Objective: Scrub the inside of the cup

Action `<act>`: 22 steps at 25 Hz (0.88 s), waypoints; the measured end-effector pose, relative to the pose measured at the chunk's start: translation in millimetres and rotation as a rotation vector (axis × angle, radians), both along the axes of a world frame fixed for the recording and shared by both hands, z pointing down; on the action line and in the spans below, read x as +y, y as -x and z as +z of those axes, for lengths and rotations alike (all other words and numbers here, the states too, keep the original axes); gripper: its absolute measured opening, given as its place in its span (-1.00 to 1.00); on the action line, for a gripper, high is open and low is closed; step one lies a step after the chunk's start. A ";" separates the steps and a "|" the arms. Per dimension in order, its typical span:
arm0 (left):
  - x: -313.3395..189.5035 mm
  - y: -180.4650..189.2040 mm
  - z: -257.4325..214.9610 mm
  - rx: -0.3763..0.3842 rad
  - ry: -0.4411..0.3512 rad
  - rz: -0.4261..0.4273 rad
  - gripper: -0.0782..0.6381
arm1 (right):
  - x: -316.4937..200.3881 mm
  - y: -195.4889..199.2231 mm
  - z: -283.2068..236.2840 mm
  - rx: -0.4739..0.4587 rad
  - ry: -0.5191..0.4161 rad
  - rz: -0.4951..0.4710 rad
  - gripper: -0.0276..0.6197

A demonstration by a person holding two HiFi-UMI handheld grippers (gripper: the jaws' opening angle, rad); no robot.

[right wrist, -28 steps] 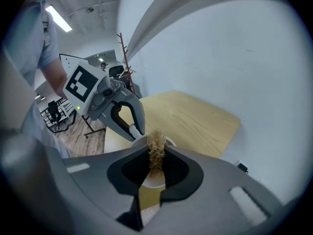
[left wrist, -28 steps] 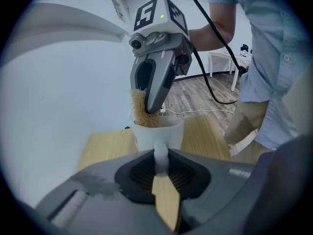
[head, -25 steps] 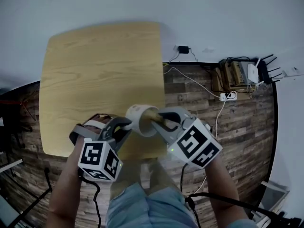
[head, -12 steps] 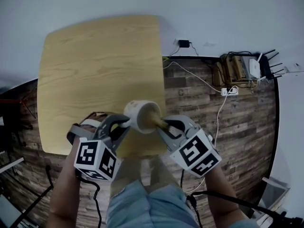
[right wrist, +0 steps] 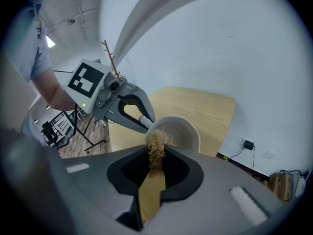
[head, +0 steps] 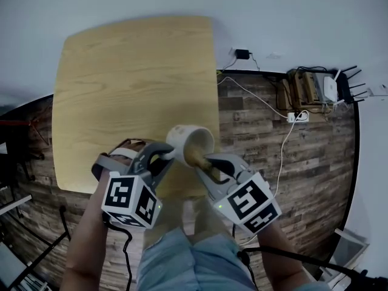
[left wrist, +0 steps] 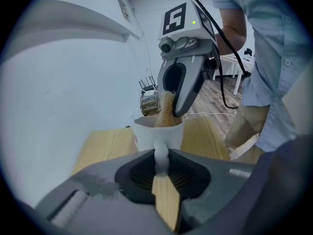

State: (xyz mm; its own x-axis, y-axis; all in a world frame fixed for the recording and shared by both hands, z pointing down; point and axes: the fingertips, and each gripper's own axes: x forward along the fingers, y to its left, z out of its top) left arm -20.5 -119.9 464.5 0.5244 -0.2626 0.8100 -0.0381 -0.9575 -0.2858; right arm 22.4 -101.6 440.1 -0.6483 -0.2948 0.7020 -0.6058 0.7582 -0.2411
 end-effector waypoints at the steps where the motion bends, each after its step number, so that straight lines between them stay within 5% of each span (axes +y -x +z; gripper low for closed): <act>1: 0.2 -0.3 0.2 -0.001 -0.002 0.004 -0.59 | -0.7 1.8 0.6 -0.003 0.004 -0.002 -0.74; 22: 4.2 2.2 3.6 0.052 0.017 -0.003 -0.59 | -33.8 6.7 -9.0 -0.045 -0.049 0.120 -0.74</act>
State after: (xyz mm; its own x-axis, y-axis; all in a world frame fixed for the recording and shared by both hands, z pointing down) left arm -22.7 -115.7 468.1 0.5651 -0.2509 0.7860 -0.0551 -0.9620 -0.2675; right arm 15.6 -135.4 431.1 -0.6364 -0.4057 0.6560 -0.6827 0.6922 -0.2342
